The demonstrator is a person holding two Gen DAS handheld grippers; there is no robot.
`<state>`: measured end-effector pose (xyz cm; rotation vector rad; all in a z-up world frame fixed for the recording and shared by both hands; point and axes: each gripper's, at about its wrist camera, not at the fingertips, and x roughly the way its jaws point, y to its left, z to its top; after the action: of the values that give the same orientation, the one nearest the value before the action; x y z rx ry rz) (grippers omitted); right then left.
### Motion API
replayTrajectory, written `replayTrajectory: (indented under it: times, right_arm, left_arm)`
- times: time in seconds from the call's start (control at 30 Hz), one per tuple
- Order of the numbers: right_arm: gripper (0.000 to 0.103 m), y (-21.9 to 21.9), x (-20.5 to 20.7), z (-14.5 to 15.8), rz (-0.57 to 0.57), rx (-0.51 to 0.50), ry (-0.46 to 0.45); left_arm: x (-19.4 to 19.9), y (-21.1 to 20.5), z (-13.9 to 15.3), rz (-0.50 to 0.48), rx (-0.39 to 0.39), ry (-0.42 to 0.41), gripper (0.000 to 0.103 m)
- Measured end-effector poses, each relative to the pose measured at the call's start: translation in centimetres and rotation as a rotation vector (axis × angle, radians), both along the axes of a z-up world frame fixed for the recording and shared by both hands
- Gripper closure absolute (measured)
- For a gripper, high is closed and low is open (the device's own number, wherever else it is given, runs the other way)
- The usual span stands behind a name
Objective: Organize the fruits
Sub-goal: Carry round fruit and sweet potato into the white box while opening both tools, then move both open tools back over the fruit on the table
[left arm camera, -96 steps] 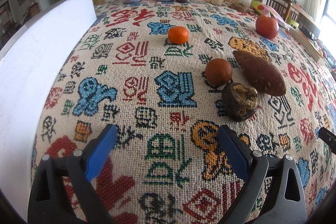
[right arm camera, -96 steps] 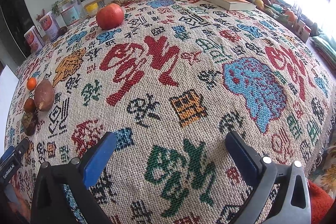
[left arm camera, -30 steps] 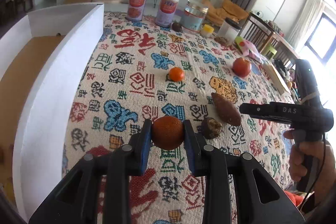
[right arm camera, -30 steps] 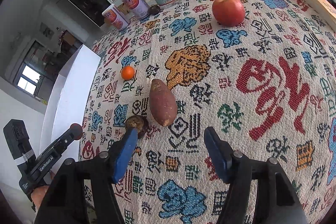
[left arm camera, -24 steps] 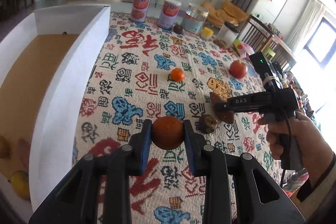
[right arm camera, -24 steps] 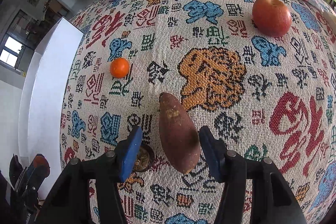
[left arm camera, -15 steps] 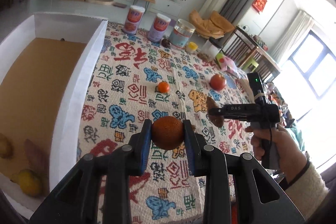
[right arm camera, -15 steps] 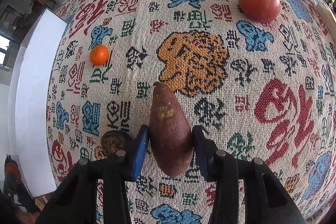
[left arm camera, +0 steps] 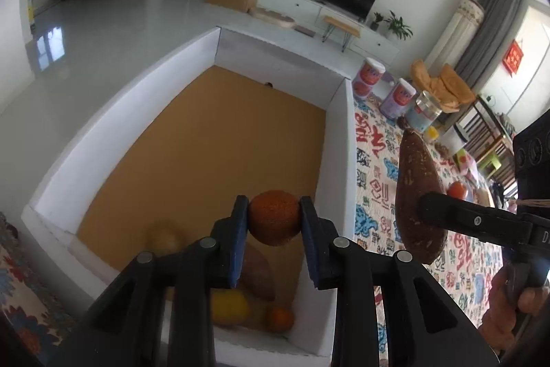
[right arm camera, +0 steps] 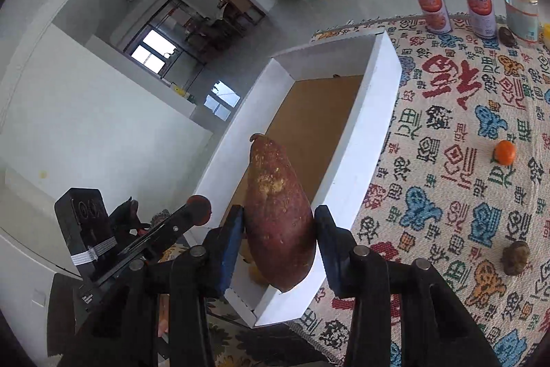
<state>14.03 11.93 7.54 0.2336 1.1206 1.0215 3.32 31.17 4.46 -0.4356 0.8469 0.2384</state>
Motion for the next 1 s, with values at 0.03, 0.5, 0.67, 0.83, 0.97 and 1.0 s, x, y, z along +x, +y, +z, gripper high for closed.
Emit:
replayTrajectory:
  times: [0.03, 0.5, 0.67, 0.83, 0.97, 1.0]
  right_arm:
    - [0.061, 2.0, -0.5, -0.6, 0.032, -0.021, -0.012]
    - [0.052, 6.9, -1.0, -4.1, -0.020, -0.216, -0.262]
    - [0.005, -2.2, -2.7, 0.4, -0.237, -0.212, -0.550]
    - [0.000, -15.6, -2.6, -4.0, -0.555, -0.459, -0.649]
    - [0.000, -27.1, -0.5, -9.2, -0.803, -0.585, -0.462]
    - [0.000, -29.6, -0.4, -10.4, -0.859, -0.595, -0.402]
  left_arm:
    - [0.1, 0.5, -1.1, 0.008, 0.001, 0.032, 0.073]
    - [1.1, 0.4, -1.8, 0.081, 0.090, 0.000, 0.032]
    - [0.7, -6.2, 2.4, -0.077, 0.078, -0.184, 0.017]
    - [3.0, -16.2, 2.0, -0.346, 0.074, -0.232, 0.012]
    - [6.6, -21.8, -2.4, -0.363, 0.081, -0.181, 0.012]
    - [7.5, -22.8, -3.6, -0.353, 0.079, -0.166, 0.012]
